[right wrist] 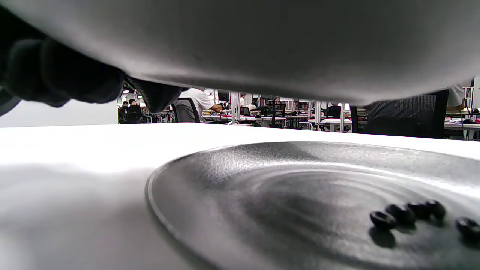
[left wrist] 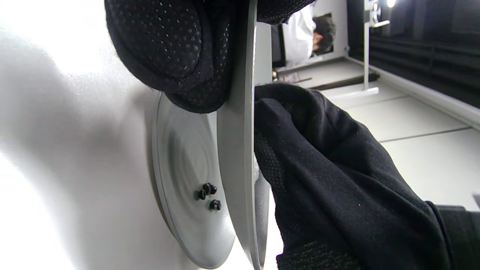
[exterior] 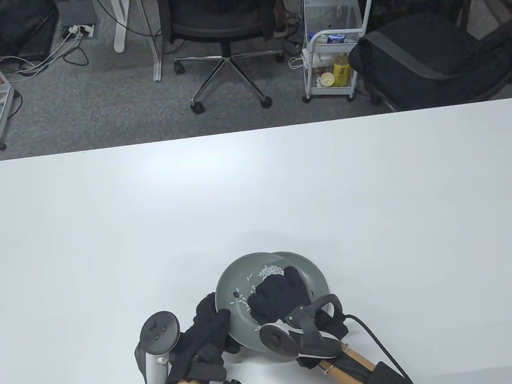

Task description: Pick coffee beans with hand pinch into plate

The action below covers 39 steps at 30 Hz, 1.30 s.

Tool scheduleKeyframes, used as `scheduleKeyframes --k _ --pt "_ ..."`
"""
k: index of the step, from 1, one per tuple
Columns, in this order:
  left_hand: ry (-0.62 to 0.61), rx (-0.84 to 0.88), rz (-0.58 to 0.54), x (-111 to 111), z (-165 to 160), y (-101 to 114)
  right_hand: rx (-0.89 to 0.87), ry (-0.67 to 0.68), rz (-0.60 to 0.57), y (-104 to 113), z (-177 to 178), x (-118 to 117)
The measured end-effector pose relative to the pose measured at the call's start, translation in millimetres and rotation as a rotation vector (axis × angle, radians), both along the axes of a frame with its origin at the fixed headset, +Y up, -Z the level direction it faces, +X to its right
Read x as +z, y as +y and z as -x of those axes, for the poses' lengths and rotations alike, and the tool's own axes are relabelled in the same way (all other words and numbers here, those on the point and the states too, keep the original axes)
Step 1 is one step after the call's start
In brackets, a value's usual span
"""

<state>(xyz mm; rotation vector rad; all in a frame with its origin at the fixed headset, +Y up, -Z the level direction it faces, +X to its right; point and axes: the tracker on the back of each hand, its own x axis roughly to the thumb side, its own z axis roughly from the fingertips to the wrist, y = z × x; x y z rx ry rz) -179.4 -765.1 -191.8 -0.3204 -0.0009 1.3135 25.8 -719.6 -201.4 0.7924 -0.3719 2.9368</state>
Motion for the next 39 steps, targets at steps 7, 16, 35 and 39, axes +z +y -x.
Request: scheduleKeyframes --k 7,16,35,39 --pt "0.024 0.017 0.009 0 3 -1 -0.139 -0.034 -0.058 22 -24 -2" --pt "0.072 0.049 0.014 0 11 1 -0.235 -0.252 -0.021 22 -78 -23" --pt "0.115 0.091 0.008 -1 19 4 0.1 -0.249 0.186 -36 -64 -36" --pt "0.111 0.091 0.014 -1 18 3 0.077 -0.254 0.203 -36 -66 -37"
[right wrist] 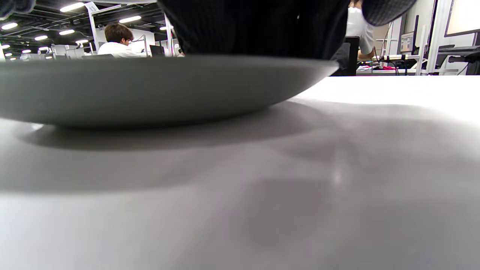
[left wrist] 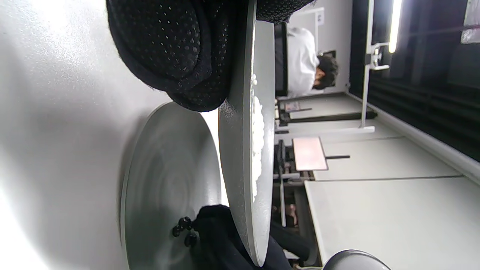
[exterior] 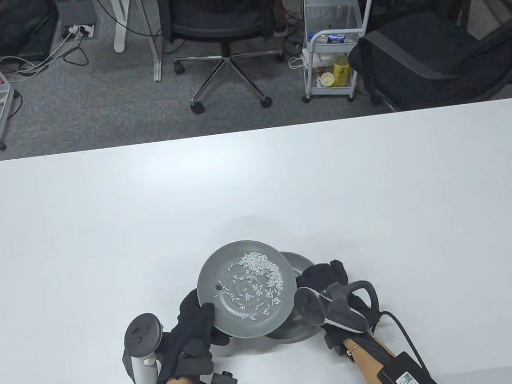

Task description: Pick coffee beans with hand pinch into plate

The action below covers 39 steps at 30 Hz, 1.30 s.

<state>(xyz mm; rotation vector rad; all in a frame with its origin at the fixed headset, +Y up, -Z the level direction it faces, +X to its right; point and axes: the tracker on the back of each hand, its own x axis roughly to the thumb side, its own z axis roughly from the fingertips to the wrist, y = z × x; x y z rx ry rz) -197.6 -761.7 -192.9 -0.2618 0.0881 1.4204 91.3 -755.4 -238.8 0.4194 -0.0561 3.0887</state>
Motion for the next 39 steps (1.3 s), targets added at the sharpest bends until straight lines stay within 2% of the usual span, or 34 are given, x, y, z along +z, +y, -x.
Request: scheduleKeyframes --k 5,11,13,18,21,25,31,35,39 --pt "-0.005 -0.004 0.001 0 -1 0 -0.036 -0.01 0.014 5 -5 -1" --pt "-0.003 -0.002 0.006 0 -1 0 -0.196 -0.05 -0.102 33 -15 1" --pt "-0.002 0.01 0.008 0 -1 -1 -0.262 -0.042 -0.122 43 -11 4" --pt "-0.023 -0.004 0.001 0 -4 0 -0.281 0.029 -0.194 61 14 16" --pt "-0.041 -0.019 -0.008 0 -7 0 -0.252 0.096 -0.175 61 32 24" --pt "-0.056 -0.035 -0.017 1 -9 1 -0.118 0.201 -0.121 55 61 33" --pt "-0.101 -0.053 -0.023 1 -13 1 -0.067 0.214 0.002 46 82 33" --pt "-0.112 -0.063 -0.031 2 -15 2 -0.052 0.219 -0.007 44 84 34" --pt "-0.101 -0.063 -0.016 1 -15 1 -0.082 0.222 -0.1 46 85 38"
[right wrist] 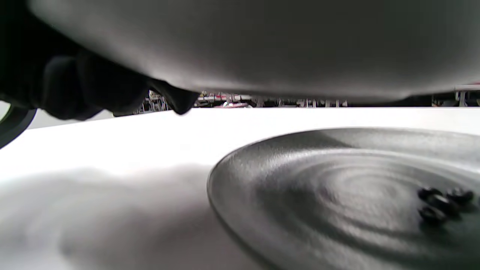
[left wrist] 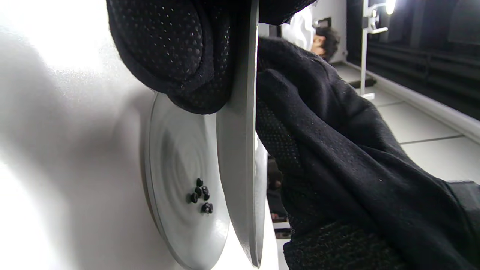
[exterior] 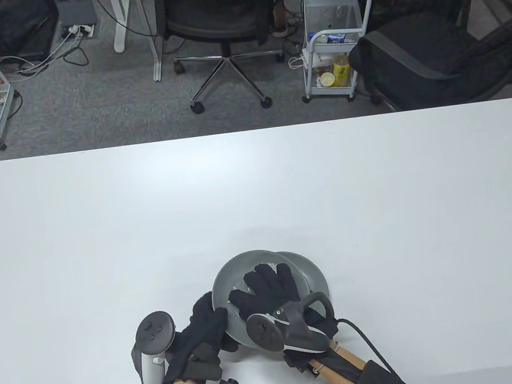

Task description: Pick coffee beans with hand pinch into plate

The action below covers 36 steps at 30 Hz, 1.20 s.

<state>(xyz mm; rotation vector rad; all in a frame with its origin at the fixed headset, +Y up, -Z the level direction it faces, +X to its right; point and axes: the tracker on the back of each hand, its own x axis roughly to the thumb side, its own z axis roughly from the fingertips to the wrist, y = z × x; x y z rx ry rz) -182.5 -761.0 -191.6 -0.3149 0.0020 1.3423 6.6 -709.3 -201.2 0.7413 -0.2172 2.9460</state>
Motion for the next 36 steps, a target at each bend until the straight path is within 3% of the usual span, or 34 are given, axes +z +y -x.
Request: scheduleKeyframes --k 9,15,18,25,36 --pt "0.005 0.005 -0.001 0 0 0 0.002 0.01 -0.062 1 -2 2" --pt "0.041 0.025 0.007 -1 6 1 -0.128 -0.035 -0.133 23 -30 -1" --pt "0.06 0.035 0.021 -1 8 0 -0.117 -0.124 -0.187 27 -54 -8" --pt "0.106 0.049 0.054 -2 14 -3 -0.101 -0.3 -0.029 -4 -98 -35" --pt "0.183 0.087 0.065 -2 26 -1 0.077 -0.227 0.06 -35 -78 -37"
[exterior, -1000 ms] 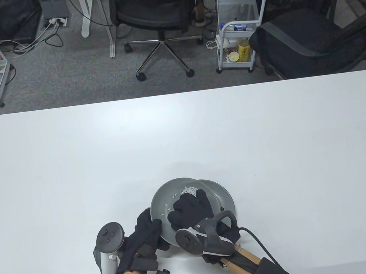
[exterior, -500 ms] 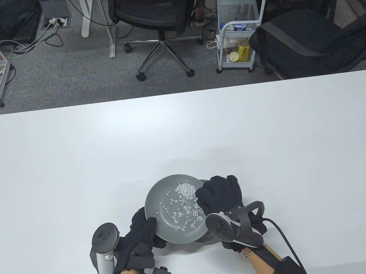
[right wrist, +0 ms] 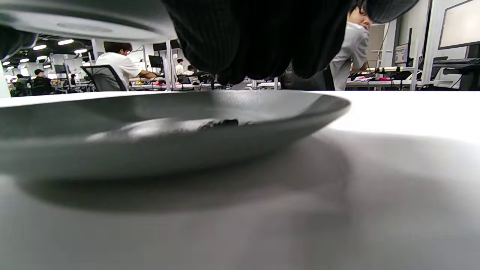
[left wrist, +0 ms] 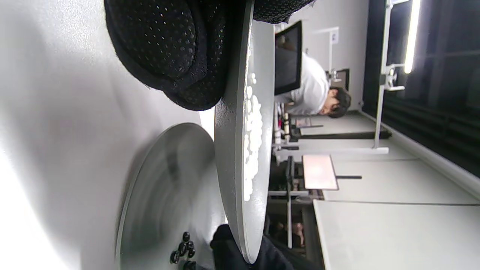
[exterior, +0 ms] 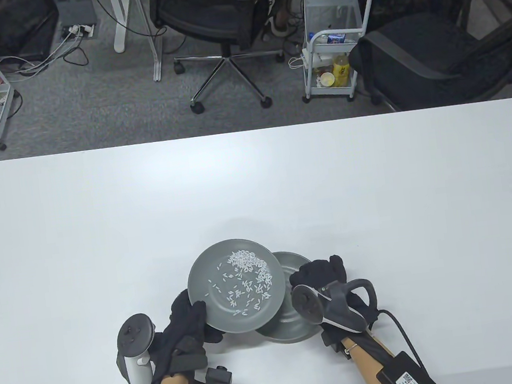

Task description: Pick coffee beans with hand pinch into plate

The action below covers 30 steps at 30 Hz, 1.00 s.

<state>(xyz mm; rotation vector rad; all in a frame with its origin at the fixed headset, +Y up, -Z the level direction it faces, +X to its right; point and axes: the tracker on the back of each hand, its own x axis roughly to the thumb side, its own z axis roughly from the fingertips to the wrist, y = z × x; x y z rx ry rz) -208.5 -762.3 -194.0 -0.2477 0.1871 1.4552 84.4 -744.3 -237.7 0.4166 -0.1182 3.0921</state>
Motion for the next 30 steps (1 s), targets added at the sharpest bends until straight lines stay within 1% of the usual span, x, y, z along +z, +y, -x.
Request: scheduleKeyframes --k 4,10,15,18,20,23,26,30 --pt "0.012 0.009 0.005 0 2 0 0.004 0.03 0.054 -4 5 1" --pt "0.023 0.02 -0.001 0 4 1 -0.007 0.049 0.089 -3 6 2" --pt "0.067 0.043 -0.01 0 12 3 -0.116 0.061 0.171 11 -2 1" --pt "0.117 0.04 -0.011 -1 21 2 -0.186 0.064 0.146 24 -12 3" --pt "0.149 0.049 -0.003 -2 27 1 -0.186 0.095 0.123 31 -21 8" --pt "0.204 0.074 0.024 -3 37 -4 -0.158 0.125 0.051 39 -42 21" --pt "0.247 0.079 0.053 -4 44 -8 -0.167 0.124 0.017 39 -65 36" --pt "0.307 0.072 0.104 -3 54 -16 -0.18 0.105 0.024 31 -96 54"
